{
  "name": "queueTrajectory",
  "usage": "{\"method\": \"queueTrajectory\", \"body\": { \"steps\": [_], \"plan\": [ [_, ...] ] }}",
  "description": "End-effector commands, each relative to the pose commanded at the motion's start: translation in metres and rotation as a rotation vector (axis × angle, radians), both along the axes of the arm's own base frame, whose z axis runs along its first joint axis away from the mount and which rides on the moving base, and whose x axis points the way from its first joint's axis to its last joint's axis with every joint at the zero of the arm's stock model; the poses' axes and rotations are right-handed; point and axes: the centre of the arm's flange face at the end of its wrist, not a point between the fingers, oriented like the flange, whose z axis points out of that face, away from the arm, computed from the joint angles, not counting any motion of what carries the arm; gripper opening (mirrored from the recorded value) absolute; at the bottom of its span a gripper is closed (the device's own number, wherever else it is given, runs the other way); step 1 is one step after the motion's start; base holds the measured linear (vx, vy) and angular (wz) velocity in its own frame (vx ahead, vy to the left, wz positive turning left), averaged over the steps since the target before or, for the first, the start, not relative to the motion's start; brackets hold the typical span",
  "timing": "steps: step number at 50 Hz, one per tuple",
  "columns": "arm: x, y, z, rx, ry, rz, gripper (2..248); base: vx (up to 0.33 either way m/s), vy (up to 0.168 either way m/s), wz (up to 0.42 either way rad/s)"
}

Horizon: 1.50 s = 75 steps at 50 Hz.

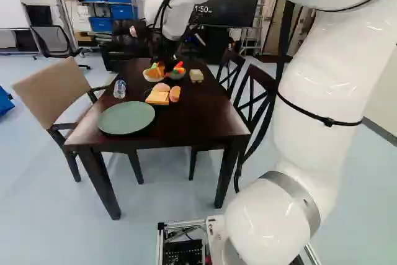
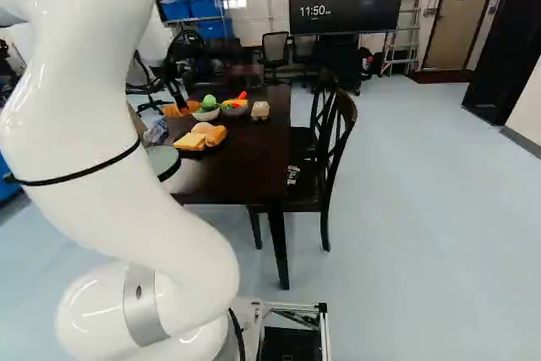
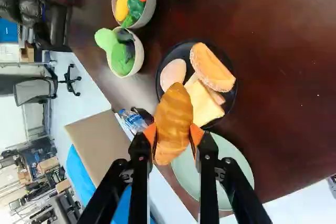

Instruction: Move the croissant to the empty plate

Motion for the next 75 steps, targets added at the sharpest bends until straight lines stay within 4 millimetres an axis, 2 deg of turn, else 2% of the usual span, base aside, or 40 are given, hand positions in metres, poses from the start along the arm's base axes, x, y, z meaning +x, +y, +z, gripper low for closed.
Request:
{"method": "queueTrajectory", "body": {
  "steps": [27, 64, 75],
  "plan": [
    [-0.046, 0.028, 0.000, -0.003, 0.005, 0.084, 98, 0.000, 0.000, 0.000],
    [-0.118, 0.031, -0.001, -0.004, 0.007, 0.165, 98, 0.000, 0.000, 0.000],
    [-0.116, 0.033, -0.011, -0.014, 0.026, 0.167, 98, 0.000, 0.000, 0.000]
  ]
}}
